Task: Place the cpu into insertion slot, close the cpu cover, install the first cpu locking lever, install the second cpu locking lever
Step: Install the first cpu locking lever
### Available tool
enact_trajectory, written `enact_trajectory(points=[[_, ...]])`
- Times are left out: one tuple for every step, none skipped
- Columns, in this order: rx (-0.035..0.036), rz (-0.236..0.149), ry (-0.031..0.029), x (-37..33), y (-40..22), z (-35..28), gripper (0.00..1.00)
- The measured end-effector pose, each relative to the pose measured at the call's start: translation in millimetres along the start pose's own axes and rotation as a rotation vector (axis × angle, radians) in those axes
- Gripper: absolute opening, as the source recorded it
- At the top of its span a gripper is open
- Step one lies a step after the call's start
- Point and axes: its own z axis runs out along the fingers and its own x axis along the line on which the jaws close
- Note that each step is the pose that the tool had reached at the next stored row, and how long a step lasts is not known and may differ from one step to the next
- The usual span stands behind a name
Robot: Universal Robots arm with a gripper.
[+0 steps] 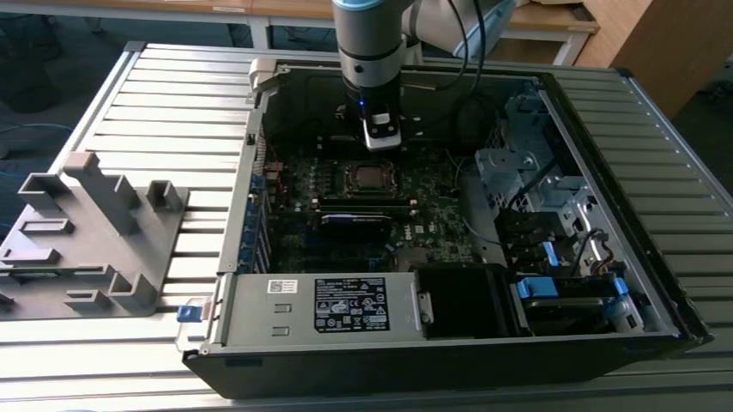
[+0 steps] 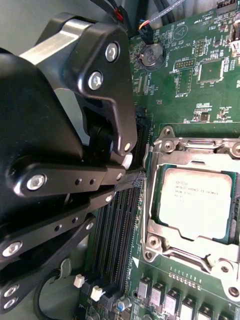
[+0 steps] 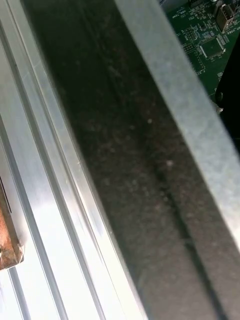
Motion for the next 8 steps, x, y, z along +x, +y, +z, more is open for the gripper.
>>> enact_trajectory(points=[[0.0, 0.0, 0.0, 0.0, 0.0, 0.1, 0.11], [-0.0004, 0.0, -0.0001, 0.0, 0.0, 0.4, 0.11], [-0.0003, 0.0, -0.0002, 0.0, -0.1, 0.6, 0.11], [0.0, 0.0, -0.0002, 0.0, -0.1, 0.8, 0.11], [0.0003, 0.0, -0.0004, 0.1, -0.1, 1.0, 0.11], [0.0008, 0.0, -0.0005, 0.1, -0.2, 1.2, 0.11], [0.0014, 0.0, -0.0006, 0.1, -0.2, 1.4, 0.11], [0.002, 0.0, -0.0008, 0.1, -0.3, 1.5, 0.11]])
